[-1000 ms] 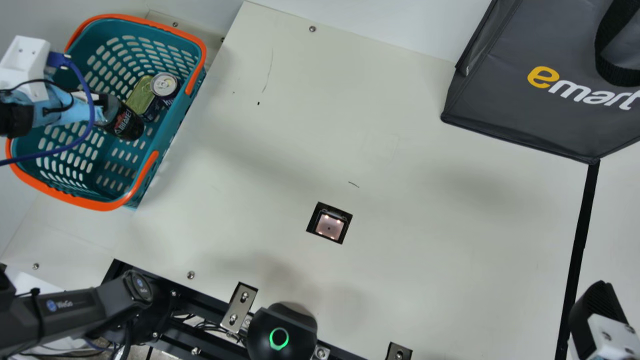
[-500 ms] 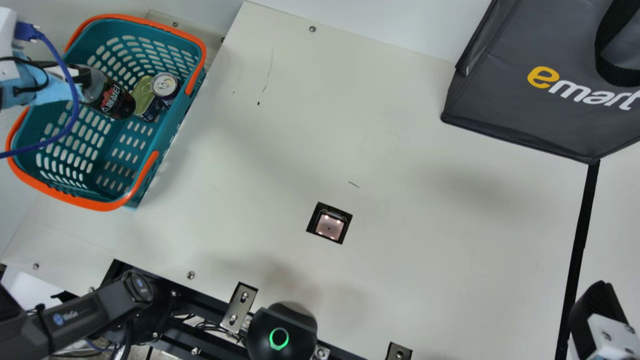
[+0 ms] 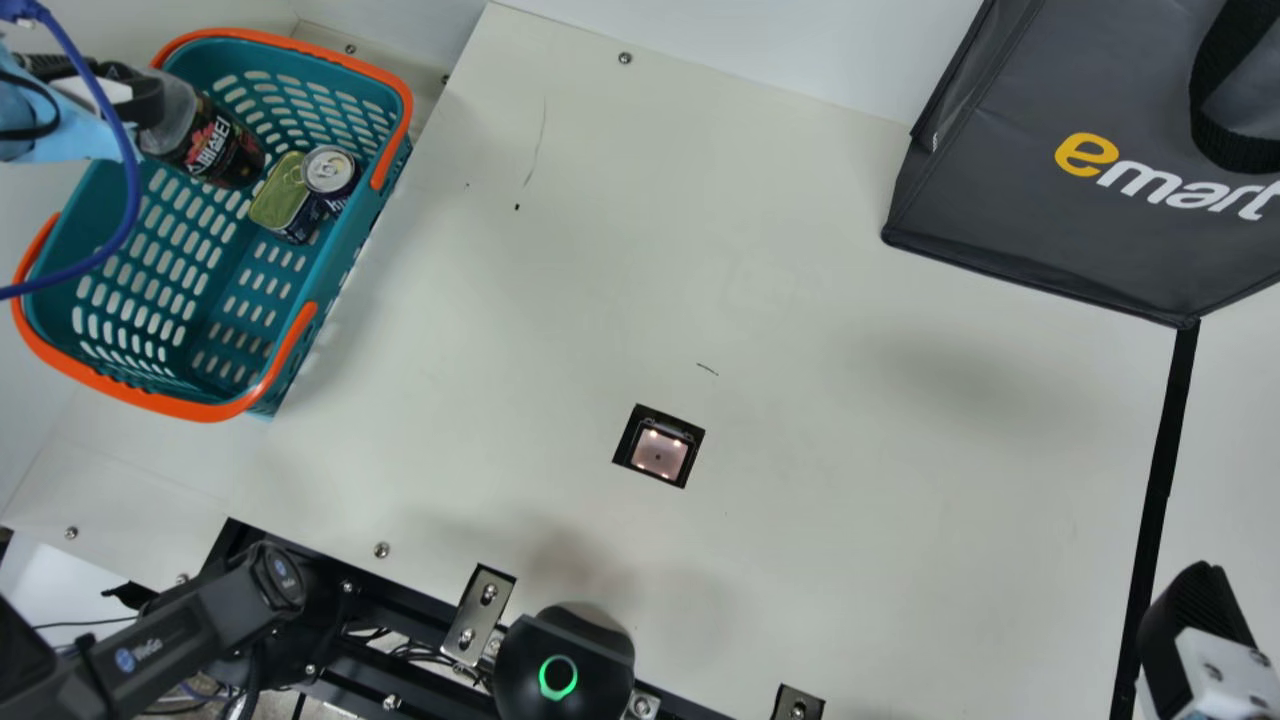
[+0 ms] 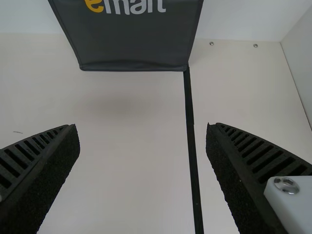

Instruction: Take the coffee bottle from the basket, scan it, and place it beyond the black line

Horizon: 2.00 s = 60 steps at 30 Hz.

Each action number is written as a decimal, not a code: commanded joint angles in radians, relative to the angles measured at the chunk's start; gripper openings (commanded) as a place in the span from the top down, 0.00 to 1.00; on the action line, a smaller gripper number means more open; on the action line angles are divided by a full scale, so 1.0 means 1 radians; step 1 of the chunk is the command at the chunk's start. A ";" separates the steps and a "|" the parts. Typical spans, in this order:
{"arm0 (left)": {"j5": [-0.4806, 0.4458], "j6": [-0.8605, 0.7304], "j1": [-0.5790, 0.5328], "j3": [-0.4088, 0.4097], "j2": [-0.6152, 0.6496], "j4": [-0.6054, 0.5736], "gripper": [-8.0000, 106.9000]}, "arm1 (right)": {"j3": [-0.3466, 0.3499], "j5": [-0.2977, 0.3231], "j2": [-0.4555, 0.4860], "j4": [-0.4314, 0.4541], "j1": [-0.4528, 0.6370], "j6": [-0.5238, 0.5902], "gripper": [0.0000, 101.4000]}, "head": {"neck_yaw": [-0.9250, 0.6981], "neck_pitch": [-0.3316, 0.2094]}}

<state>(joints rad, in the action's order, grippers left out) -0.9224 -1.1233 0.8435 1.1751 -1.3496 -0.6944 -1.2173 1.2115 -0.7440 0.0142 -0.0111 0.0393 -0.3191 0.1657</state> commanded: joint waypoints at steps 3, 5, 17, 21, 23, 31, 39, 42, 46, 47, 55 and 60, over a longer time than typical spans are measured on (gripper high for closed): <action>-0.026 0.012 -0.029 0.036 0.011 -0.002 0.84 | 0.000 0.000 0.000 0.000 0.000 0.000 0.10 | -0.002 -0.027; -0.037 0.020 -0.048 0.050 0.016 -0.001 0.84 | 0.000 0.000 0.000 0.000 0.000 0.000 0.10 | -0.002 -0.027; -0.068 0.092 -0.222 0.101 0.044 0.023 0.84 | 0.000 0.000 0.000 0.000 0.000 0.000 0.10 | -0.002 -0.027; -0.072 0.110 -0.287 0.105 0.050 0.034 0.84 | 0.000 0.000 0.000 0.000 0.000 0.000 0.10 | -0.002 -0.027; -0.074 0.116 -0.320 0.106 0.052 0.038 0.84 | 0.000 0.000 0.000 0.000 0.000 0.000 0.10 | -0.002 -0.027; -0.070 0.136 -0.450 0.103 0.048 0.050 0.84 | 0.000 0.000 0.000 0.000 0.000 0.000 0.10 | -0.002 -0.027; -0.063 0.141 -0.571 0.088 0.037 0.045 0.84 | 0.000 0.000 0.000 0.000 0.000 0.000 0.10 | -0.002 -0.027; -0.061 0.137 -0.612 0.078 0.035 0.040 0.84 | 0.000 0.000 0.000 0.000 0.000 0.000 0.10 | -0.002 -0.027; -0.061 0.122 -0.661 0.063 0.032 0.028 0.84 | 0.000 0.000 0.000 0.000 0.000 0.000 0.10 | -0.002 -0.027; -0.062 0.117 -0.672 0.059 0.031 0.025 0.84 | 0.000 0.000 0.000 0.000 0.000 0.000 0.10 | -0.002 -0.027; -0.077 0.058 -0.736 0.032 0.024 -0.005 0.84 | 0.000 0.000 0.000 0.000 0.000 0.000 0.10 | -0.002 -0.027; -0.086 0.010 -0.768 0.011 0.021 -0.023 0.84 | 0.000 0.000 0.000 0.000 0.000 0.000 0.10 | -0.002 -0.027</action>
<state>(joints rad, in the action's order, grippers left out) -1.0063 -1.1042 0.0807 1.1888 -1.3285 -0.7144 -1.2173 1.2115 -0.7440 0.0142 -0.0111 0.0393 -0.3191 0.1657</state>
